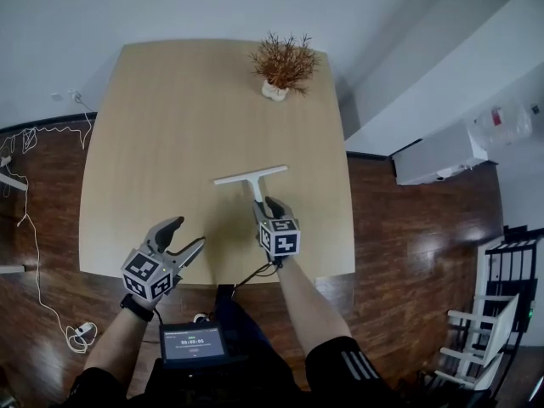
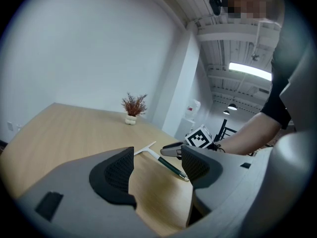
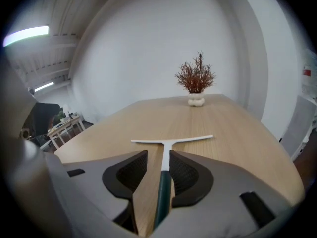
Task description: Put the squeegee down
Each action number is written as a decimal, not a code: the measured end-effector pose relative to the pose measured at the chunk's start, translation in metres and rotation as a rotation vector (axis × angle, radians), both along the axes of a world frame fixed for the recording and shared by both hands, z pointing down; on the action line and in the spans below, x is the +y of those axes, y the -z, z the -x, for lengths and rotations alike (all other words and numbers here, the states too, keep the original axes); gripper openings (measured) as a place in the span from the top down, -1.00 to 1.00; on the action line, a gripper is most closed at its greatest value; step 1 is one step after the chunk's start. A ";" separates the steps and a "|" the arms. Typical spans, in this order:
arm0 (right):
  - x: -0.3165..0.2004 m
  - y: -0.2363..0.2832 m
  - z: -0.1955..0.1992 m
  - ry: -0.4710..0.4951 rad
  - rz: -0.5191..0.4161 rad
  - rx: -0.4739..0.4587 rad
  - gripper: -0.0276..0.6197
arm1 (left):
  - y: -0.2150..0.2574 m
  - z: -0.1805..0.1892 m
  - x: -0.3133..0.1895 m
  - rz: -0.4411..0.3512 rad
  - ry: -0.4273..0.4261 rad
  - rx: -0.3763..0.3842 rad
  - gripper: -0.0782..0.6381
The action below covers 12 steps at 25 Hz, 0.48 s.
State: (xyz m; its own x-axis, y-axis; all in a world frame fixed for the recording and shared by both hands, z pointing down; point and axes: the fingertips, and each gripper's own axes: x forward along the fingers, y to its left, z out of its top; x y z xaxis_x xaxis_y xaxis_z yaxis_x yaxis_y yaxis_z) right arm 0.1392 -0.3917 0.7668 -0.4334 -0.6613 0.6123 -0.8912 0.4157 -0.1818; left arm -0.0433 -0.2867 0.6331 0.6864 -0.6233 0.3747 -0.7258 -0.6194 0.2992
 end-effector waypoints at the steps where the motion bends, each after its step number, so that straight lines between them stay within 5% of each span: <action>1: 0.003 0.011 0.000 0.002 -0.023 -0.009 0.40 | 0.002 0.000 0.004 -0.006 -0.002 0.003 -0.07; 12: 0.084 0.130 0.003 -0.034 -0.220 -0.142 0.43 | 0.040 0.012 0.075 -0.068 -0.036 0.010 -0.07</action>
State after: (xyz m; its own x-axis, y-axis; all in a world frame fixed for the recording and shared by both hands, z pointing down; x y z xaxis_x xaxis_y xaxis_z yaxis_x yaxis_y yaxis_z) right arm 0.1357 -0.3076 0.6370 -0.4799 -0.7874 0.3869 -0.8773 0.4293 -0.2145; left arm -0.0554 -0.2119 0.5932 0.7126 -0.6216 0.3254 -0.6996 -0.6644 0.2628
